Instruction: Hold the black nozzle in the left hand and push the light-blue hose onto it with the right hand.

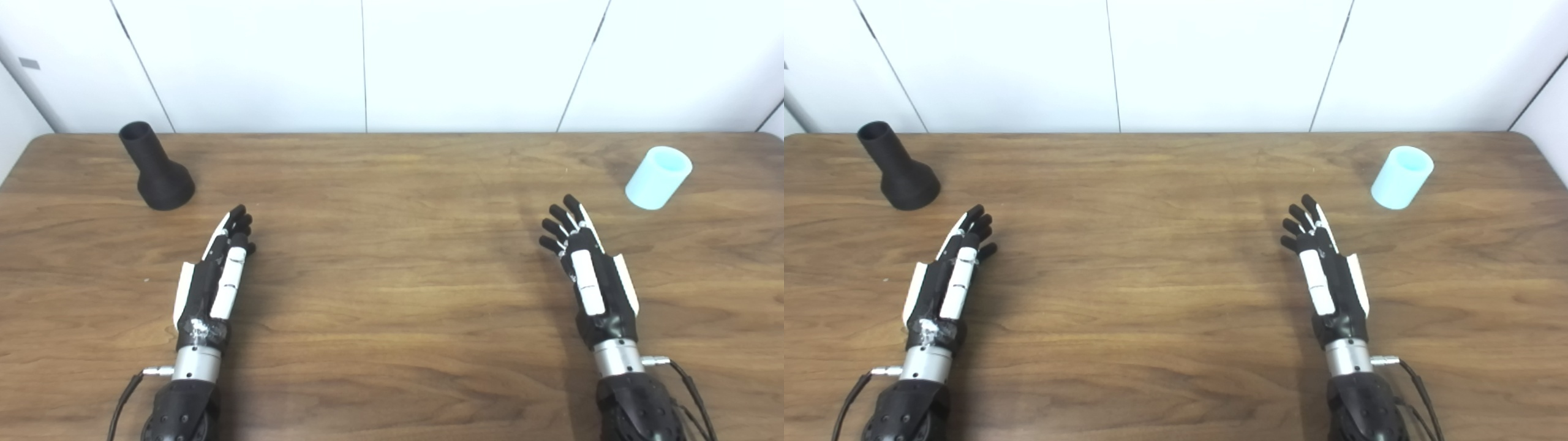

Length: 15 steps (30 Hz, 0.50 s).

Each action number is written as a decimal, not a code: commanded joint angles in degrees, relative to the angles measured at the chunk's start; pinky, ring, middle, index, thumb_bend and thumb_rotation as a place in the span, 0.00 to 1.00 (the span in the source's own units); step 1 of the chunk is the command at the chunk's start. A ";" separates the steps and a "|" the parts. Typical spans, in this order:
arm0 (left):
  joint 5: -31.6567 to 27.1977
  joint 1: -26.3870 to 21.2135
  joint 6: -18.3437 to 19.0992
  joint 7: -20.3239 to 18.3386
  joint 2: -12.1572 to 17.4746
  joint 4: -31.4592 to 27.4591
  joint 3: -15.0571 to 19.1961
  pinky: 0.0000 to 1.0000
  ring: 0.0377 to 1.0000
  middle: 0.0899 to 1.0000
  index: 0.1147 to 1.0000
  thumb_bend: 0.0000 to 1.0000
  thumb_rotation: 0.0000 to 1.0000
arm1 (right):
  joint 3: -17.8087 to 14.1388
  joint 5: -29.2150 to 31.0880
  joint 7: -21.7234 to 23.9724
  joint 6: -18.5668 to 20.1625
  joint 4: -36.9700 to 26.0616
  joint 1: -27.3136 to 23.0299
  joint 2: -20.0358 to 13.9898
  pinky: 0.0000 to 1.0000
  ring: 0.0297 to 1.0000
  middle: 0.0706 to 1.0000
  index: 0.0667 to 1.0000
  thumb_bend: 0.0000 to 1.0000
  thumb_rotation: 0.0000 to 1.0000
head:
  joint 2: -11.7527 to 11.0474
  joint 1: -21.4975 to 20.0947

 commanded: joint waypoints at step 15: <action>0.10 0.51 1.44 -0.49 0.20 1.74 -0.29 0.96 0.93 0.91 0.92 0.42 0.75 | 0.22 1.93 0.47 -0.95 3.94 1.87 0.96 0.83 0.88 0.90 0.94 0.51 0.97 | -0.03 0.33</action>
